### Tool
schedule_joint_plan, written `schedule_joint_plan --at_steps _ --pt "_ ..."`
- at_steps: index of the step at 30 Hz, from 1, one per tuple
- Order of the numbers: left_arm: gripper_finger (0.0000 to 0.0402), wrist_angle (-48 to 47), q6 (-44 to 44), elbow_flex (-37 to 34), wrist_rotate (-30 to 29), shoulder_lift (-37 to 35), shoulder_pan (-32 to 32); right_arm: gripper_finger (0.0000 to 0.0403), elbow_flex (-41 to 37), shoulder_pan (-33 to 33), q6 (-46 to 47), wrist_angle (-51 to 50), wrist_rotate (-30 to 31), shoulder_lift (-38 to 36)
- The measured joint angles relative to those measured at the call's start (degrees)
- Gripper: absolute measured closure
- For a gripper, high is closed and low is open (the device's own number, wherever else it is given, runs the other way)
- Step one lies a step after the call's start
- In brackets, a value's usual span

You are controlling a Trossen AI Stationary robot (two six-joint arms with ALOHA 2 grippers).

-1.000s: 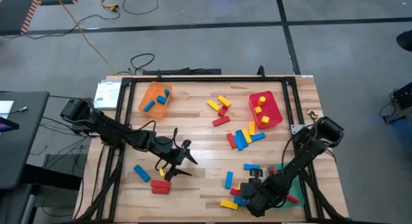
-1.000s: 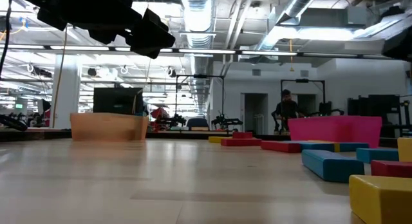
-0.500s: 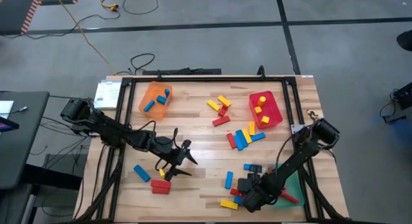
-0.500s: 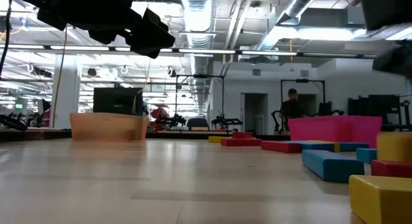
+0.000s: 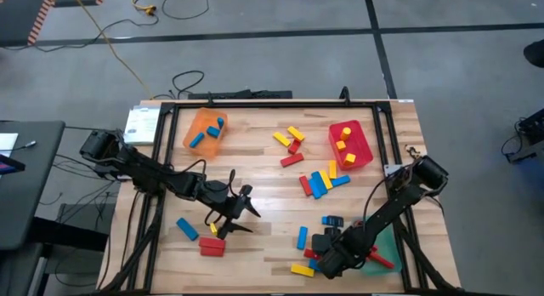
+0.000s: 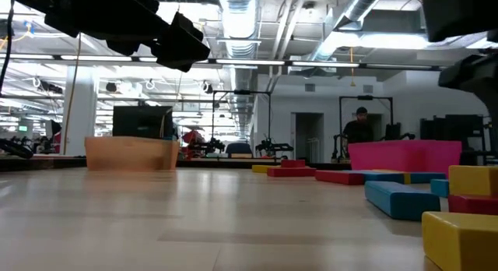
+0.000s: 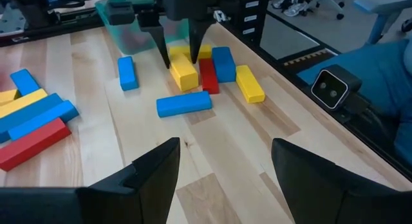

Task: Sort blocks
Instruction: Put the yellow rectangle block into the red bin

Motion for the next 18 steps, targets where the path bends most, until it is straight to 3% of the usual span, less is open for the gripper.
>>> schedule_joint_plan --at_steps 8,18 --pt "0.0161 0.0 -0.1 0.0 0.0 0.0 0.0 0.0198 -2.0 -1.1 -0.4 0.8 1.0 0.0" --pt "0.0162 -0.1 -0.1 0.0 -0.9 0.0 0.0 0.0288 -1.5 -1.2 -3.6 2.1 0.8 0.0"
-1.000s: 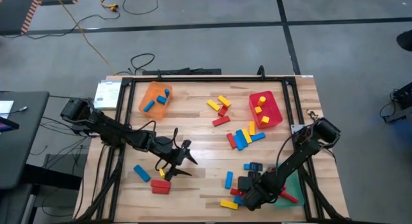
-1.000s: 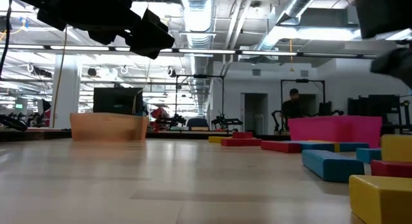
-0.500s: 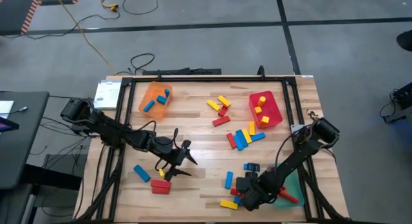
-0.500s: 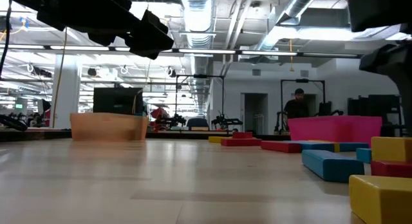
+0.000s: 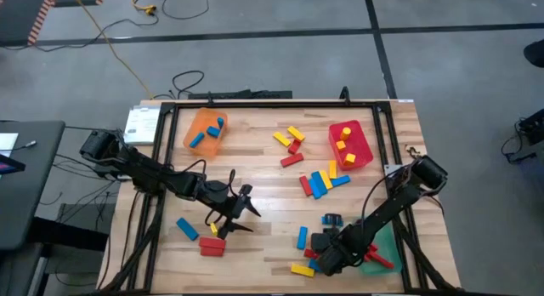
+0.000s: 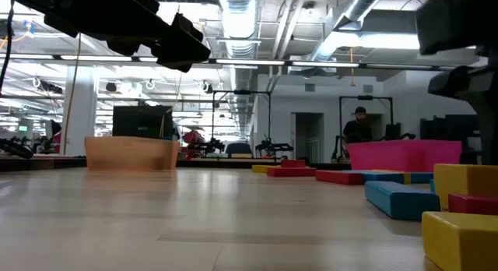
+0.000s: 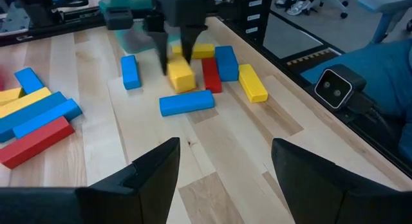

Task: Sort blocks
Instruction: Put the yellow rectangle block into the red bin

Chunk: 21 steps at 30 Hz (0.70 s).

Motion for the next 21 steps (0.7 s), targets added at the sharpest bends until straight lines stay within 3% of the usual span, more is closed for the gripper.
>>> schedule_joint_plan --at_steps 5,10,15,21 --pt "0.0162 0.0 0.3 0.0 -0.5 0.0 0.0 0.0286 3.8 -1.4 -4.9 -0.8 4.5 0.0" --pt "0.0162 0.0 0.7 0.0 -0.6 0.0 0.0 0.0278 8.6 -4.8 -8.0 -10.2 14.7 -1.7" --pt "0.0162 -0.5 0.8 0.0 -0.6 0.0 0.0 0.028 10.3 -9.2 -6.3 -20.1 26.7 -7.4" --pt "0.0162 -1.3 1.7 0.0 -1.5 0.0 0.0 0.028 10.3 -15.4 -6.7 -24.4 31.6 -16.6"
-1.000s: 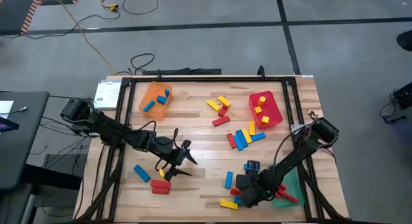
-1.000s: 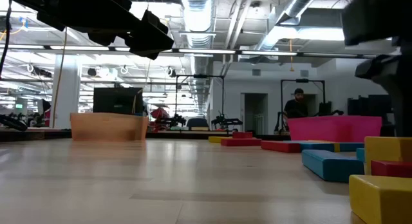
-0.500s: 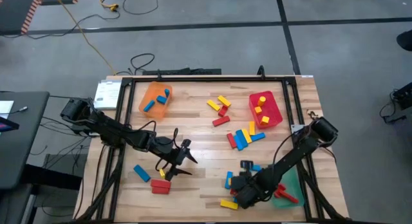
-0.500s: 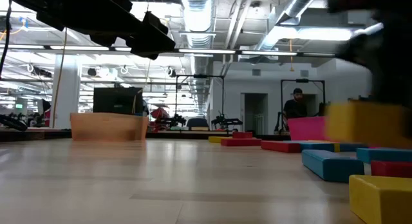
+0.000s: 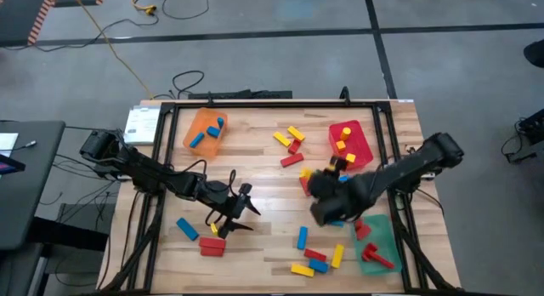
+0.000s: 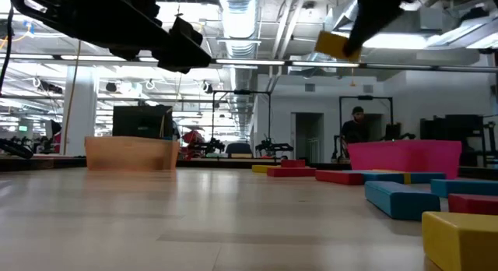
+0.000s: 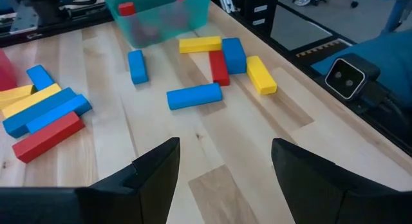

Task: Sort blocks
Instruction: Put the yellow rectangle block into the red bin

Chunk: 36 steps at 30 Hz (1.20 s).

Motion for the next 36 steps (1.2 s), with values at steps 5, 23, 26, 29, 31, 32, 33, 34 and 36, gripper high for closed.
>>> schedule_joint_plan --at_steps 5,23,26,29,31,32,33,34,36 --pt "0.0162 -0.3 0.9 0.0 -0.1 0.0 0.0 0.028 0.0 -3.8 -2.9 -1.0 0.8 -6.2" --pt "0.0162 -2.2 1.9 0.0 -0.3 0.0 0.1 0.028 -15.0 -15.7 -2.6 -1.7 0.7 -28.3" --pt "0.0162 -2.2 1.9 0.0 -0.3 0.0 0.3 0.028 -18.7 -17.3 -1.0 -1.8 0.6 -32.8" --pt "0.0162 -2.2 1.7 0.0 -0.3 0.0 0.3 0.028 -22.0 -19.0 0.8 -1.0 -0.7 -37.0" --pt "0.0162 -2.1 1.9 0.0 -0.4 0.0 0.3 0.028 -23.7 -20.1 1.7 -0.8 -1.6 -39.4" --pt "0.0162 -2.0 1.9 0.0 -0.5 0.0 0.3 0.028 -24.5 -20.5 2.2 -0.8 -2.1 -40.3" --pt "0.0162 -1.8 1.9 0.0 -0.6 0.0 0.4 0.028 -25.2 -20.8 2.6 -0.7 -2.4 -41.0" --pt "0.0162 -1.8 1.9 0.0 -0.7 0.0 0.4 0.028 -25.8 -21.0 3.0 -0.6 -2.6 -41.7" --pt "0.0162 -1.8 1.5 0.0 -0.7 0.0 0.6 0.028 -27.0 -21.6 3.7 -0.8 -2.9 -42.6"
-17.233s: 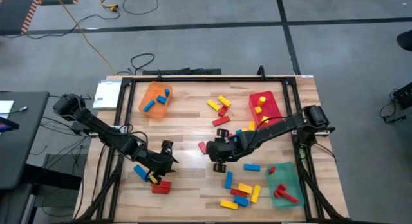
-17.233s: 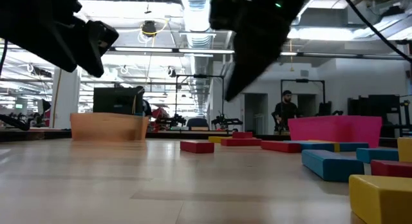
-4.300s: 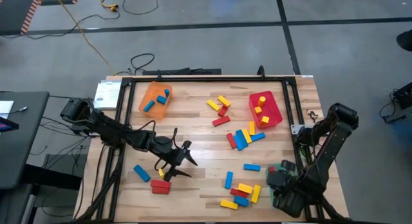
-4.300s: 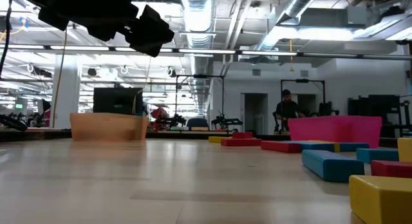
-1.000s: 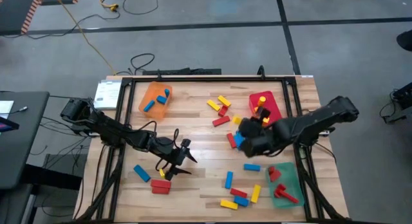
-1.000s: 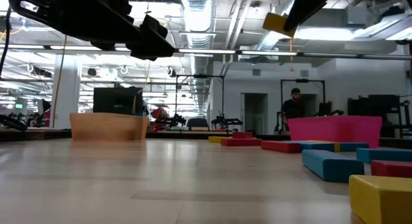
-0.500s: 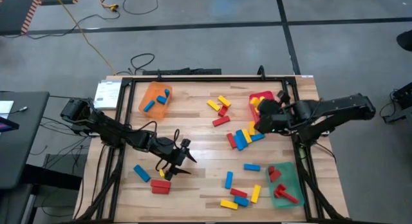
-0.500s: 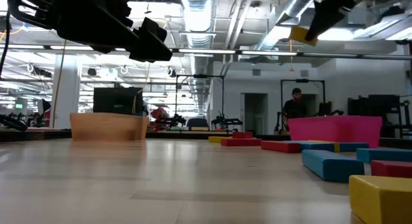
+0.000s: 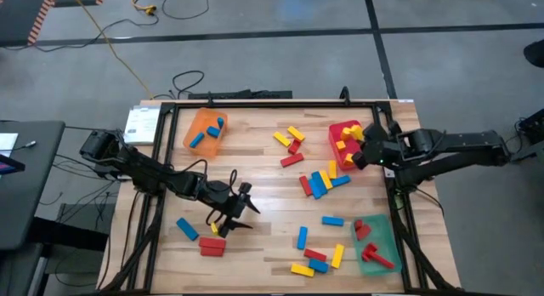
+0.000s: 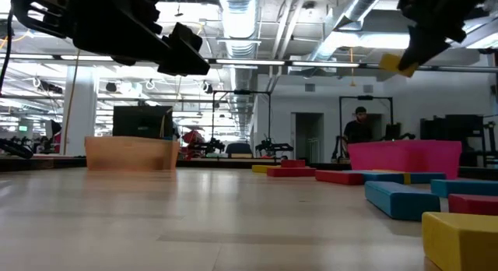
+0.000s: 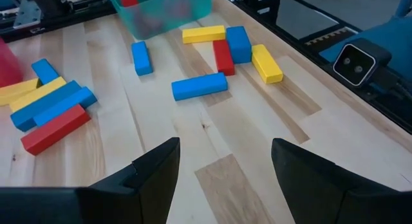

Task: Sort blocks
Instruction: Put the yellow rectangle block into the red bin

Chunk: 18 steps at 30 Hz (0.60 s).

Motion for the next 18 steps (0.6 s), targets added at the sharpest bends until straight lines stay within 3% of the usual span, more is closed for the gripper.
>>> schedule_joint_plan --at_steps 7,18 --pt "0.0162 -0.1 -0.1 0.0 0.0 0.0 0.1 0.0279 -2.7 -3.8 0.3 0.7 -2.5 -0.5" --pt "0.0162 -0.2 -0.1 0.0 0.0 0.0 0.1 0.0279 -9.8 -15.9 -3.5 7.6 -12.5 -0.4"
